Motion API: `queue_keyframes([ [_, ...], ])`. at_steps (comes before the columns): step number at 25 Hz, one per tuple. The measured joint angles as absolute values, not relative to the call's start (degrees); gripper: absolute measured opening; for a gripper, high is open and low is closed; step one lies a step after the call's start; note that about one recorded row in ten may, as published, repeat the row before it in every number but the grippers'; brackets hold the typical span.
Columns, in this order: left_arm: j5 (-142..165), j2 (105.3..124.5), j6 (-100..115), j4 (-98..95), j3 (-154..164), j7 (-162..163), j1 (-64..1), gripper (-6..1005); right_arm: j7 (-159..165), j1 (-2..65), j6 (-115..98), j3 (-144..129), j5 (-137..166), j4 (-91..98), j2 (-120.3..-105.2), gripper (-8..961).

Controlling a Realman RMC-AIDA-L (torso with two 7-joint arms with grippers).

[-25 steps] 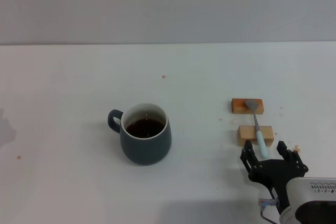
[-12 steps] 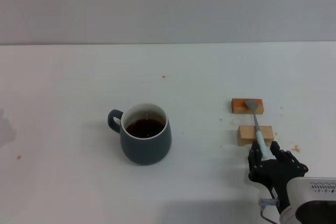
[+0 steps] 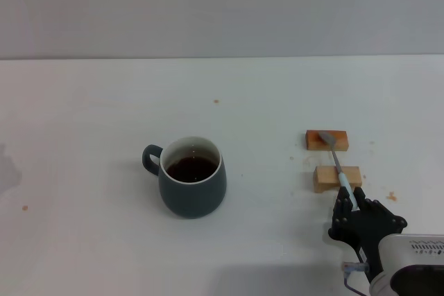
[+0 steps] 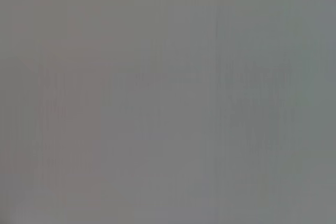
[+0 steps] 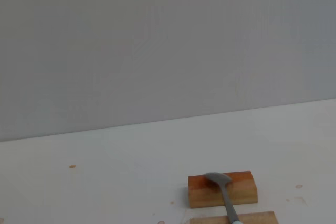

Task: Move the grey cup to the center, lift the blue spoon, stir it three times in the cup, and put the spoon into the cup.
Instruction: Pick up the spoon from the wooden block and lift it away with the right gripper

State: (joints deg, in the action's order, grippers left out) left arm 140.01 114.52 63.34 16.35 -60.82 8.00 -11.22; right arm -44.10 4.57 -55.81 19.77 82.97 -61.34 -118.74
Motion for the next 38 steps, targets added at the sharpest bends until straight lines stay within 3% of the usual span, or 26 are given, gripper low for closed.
queue_keyframes([
  [38,139.73,114.79,63.08,15.52,-60.88,7.38,-11.52,0,-58.68,3.11,-62.36,19.83,82.93,-68.34,-118.16,159],
])
